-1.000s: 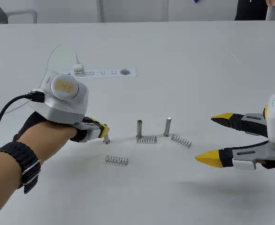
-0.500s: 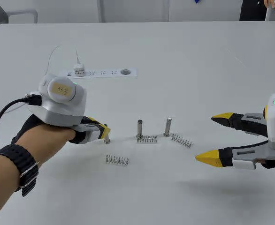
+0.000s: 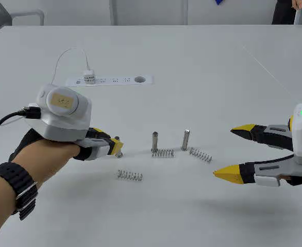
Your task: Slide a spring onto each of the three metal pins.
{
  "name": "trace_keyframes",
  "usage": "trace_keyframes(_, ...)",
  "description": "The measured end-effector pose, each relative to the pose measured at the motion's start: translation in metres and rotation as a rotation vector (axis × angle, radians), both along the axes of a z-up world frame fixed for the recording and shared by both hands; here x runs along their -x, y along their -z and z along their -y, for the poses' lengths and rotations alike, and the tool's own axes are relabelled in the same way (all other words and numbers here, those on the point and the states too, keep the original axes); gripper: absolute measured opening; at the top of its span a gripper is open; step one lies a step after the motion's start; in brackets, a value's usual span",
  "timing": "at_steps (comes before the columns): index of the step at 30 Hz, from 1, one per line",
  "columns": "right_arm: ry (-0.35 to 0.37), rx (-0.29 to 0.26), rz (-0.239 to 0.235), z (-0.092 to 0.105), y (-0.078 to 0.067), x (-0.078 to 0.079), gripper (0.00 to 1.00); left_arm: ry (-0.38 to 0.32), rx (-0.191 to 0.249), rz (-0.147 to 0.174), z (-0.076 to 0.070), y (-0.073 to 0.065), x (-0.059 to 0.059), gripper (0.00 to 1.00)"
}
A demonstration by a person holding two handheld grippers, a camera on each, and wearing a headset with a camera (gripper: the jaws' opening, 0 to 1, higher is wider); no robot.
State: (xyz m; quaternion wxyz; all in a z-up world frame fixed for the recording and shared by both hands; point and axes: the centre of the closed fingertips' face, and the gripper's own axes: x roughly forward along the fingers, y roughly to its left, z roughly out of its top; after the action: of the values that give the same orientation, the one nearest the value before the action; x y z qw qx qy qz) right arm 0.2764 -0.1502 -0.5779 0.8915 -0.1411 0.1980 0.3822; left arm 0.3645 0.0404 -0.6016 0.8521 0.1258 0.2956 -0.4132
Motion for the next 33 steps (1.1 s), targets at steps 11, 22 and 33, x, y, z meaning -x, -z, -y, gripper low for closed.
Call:
trace_keyframes(11, -0.011, -0.002, -0.012, -0.006, 0.001, 0.000, 0.66, 0.006, 0.029, 0.019, -0.006, -0.003, 0.007, 0.29)
trace_keyframes(22, -0.031, 0.001, -0.018, -0.017, 0.001, -0.002, 0.61, 0.032, 0.073, 0.020, -0.009, -0.003, 0.017, 0.39)
trace_keyframes(33, -0.074, 0.018, -0.027, -0.036, 0.002, -0.004, 0.56, 0.078, 0.115, 0.022, -0.010, -0.003, 0.030, 0.47)
